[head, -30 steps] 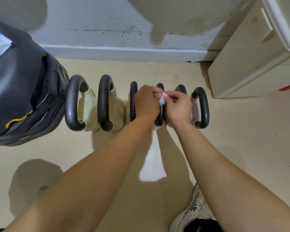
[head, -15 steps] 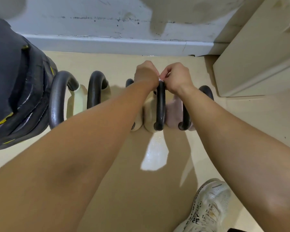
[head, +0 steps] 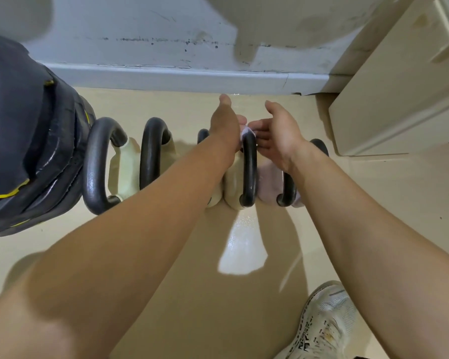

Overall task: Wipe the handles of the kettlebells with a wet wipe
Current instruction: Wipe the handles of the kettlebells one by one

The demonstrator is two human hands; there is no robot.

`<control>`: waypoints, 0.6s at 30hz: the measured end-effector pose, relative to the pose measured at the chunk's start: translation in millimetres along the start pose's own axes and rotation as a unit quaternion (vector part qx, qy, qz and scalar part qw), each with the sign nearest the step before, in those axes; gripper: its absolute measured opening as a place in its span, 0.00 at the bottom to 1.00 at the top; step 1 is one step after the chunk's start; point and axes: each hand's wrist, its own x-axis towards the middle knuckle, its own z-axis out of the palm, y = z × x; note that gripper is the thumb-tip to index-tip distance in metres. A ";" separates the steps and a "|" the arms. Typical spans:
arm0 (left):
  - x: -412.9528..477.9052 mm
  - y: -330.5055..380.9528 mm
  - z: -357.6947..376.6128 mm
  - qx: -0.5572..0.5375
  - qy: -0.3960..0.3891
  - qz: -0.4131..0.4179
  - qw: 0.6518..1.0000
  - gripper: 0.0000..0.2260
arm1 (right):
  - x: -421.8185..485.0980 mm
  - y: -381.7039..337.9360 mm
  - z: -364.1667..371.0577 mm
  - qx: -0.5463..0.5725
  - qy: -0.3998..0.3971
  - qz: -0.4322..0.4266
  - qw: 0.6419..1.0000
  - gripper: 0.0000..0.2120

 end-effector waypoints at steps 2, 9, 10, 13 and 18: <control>-1.6 -2.8 -2.6 0.006 -0.005 0.017 1.000 0.32 | -3.4 5.0 -5.1 0.027 0.003 -0.021 0.999 0.27; -19.9 -12.9 -1.3 0.040 -0.016 -0.017 0.999 0.38 | -13.5 15.0 8.2 0.097 -0.001 0.033 0.995 0.30; -23.9 -11.3 -1.1 0.034 -0.024 -0.012 0.999 0.38 | -17.5 14.0 8.8 0.110 -0.006 0.030 0.993 0.30; -31.0 -9.0 -6.6 0.016 -0.026 0.031 0.999 0.36 | -37.4 21.2 6.6 0.153 0.009 -0.004 0.988 0.28; -56.6 -35.4 -20.5 0.015 -0.047 0.094 0.994 0.27 | -72.2 51.4 17.1 0.273 0.038 -0.046 0.960 0.26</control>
